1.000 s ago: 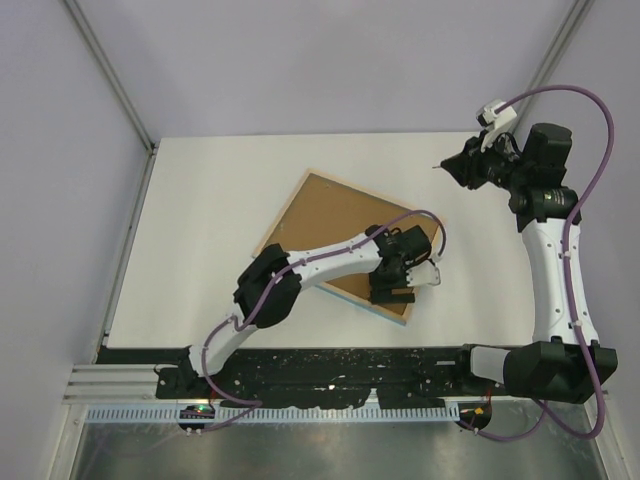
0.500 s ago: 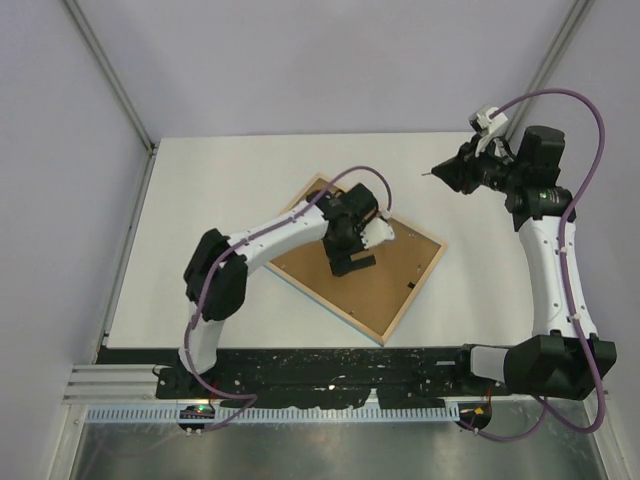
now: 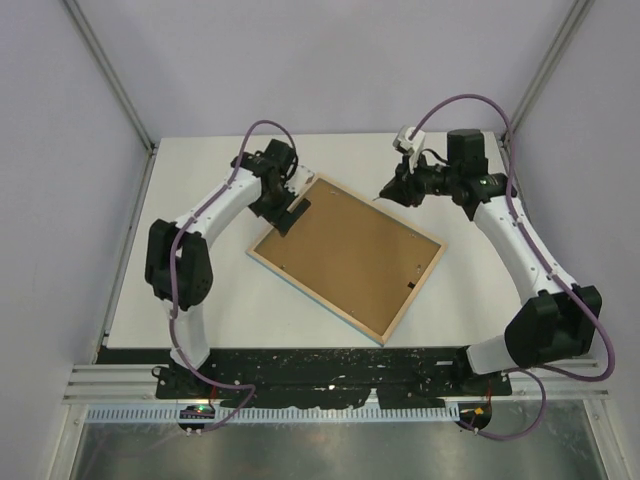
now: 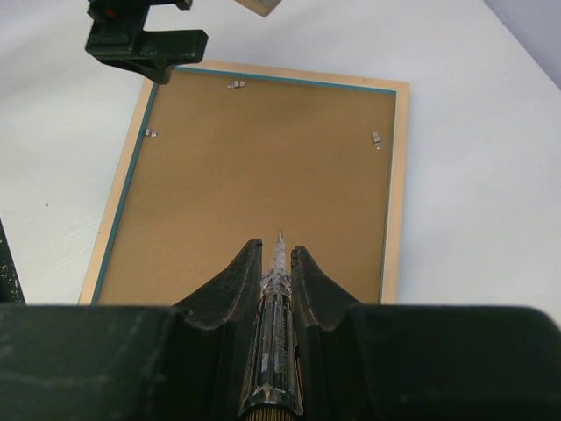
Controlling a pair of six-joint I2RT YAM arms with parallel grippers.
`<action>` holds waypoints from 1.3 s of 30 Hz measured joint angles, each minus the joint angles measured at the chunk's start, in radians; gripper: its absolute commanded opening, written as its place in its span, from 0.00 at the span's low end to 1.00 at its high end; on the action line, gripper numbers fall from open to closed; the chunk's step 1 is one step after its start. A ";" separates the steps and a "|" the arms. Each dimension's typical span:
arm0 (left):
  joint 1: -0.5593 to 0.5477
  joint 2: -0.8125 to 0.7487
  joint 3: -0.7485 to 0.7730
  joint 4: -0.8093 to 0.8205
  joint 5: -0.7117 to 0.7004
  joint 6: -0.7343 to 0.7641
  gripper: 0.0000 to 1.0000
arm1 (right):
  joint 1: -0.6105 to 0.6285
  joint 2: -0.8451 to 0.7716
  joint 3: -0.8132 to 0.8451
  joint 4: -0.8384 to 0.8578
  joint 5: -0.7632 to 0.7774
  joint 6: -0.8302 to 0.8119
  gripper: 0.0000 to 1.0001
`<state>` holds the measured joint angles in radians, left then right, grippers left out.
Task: Take the photo out of the frame
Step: Adjust the photo frame at the center of the board.
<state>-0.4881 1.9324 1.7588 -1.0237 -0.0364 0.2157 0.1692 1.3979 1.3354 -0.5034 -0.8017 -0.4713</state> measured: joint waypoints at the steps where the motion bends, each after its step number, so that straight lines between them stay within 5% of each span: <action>1: 0.019 -0.004 -0.031 -0.003 0.005 -0.009 0.90 | 0.014 0.025 0.002 0.000 0.008 -0.010 0.08; 11: 0.032 -0.040 -0.259 -0.045 0.065 -0.092 0.92 | 0.051 0.136 0.026 -0.003 0.051 -0.050 0.08; 22: 0.031 -0.040 -0.324 -0.021 0.077 -0.139 0.97 | 0.051 0.126 0.031 0.001 0.080 -0.063 0.08; 39: 0.031 0.171 -0.154 -0.134 0.019 -0.163 0.98 | 0.051 0.105 0.031 0.000 0.095 -0.069 0.08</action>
<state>-0.4568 2.1029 1.6047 -1.1576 -0.0174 0.0525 0.2203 1.5028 1.3659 -0.5030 -0.7063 -0.5400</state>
